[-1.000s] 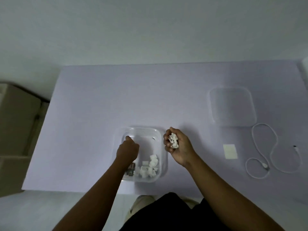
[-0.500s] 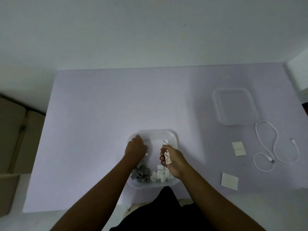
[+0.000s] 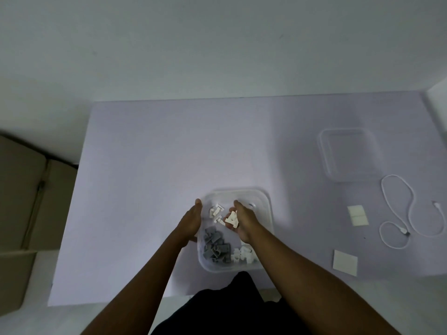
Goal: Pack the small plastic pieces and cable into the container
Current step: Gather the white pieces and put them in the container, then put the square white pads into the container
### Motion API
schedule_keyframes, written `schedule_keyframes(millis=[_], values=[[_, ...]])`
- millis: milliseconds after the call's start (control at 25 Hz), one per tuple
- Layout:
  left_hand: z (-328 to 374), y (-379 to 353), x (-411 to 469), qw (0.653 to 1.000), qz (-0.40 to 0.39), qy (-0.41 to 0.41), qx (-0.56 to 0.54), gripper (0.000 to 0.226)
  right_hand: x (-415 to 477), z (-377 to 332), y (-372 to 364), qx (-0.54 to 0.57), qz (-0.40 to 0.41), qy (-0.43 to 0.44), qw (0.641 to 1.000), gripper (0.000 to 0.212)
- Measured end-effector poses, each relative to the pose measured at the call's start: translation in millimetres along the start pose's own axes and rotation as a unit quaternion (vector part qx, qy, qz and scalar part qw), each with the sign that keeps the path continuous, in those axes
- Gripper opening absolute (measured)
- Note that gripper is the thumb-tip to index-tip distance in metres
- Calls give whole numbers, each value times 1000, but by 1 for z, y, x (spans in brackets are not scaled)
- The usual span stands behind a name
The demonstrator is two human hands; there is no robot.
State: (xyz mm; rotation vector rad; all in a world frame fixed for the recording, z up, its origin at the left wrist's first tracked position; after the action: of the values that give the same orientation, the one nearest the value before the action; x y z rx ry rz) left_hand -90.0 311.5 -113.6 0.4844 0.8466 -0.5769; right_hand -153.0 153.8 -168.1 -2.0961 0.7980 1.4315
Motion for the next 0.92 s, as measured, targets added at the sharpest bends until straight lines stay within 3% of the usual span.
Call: schedule_keyframes(millis=[200, 480, 640, 760, 840, 920], values=[[10, -8, -3, 999, -21, -28, -4, 61, -5, -13, -11, -12, -20, 7, 1000, 44], [17, -35, 20, 997, -49, -50, 9, 69, -25, -27, 12, -14, -42, 29, 999, 50], [28, -68, 32, 997, -62, -48, 29, 71, -50, -37, 68, 35, 17, 120, 992, 36], [34, -93, 38, 996, -73, -38, 35, 76, -79, -47, 130, 81, 79, 257, 960, 17], [40, -110, 44, 995, -82, -35, 39, 77, -91, -47, 180, 87, 182, 332, 921, 13], [46, -130, 48, 995, -82, -27, 42, 76, -87, -37, 233, 42, 305, 345, 887, 10]])
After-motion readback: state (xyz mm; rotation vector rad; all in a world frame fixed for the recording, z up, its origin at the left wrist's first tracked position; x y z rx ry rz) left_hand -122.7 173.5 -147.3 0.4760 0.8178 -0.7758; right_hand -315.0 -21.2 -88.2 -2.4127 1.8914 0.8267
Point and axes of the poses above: each hand's wrist, its own x-axis towards the middle knuckle, its own y-axis out of the back of the hand, z = x × y, the point moved 1 cm from there along x, towards the middle knuckle, and after that the axes turned 2 degrees about -y, right-handed, at the moved point
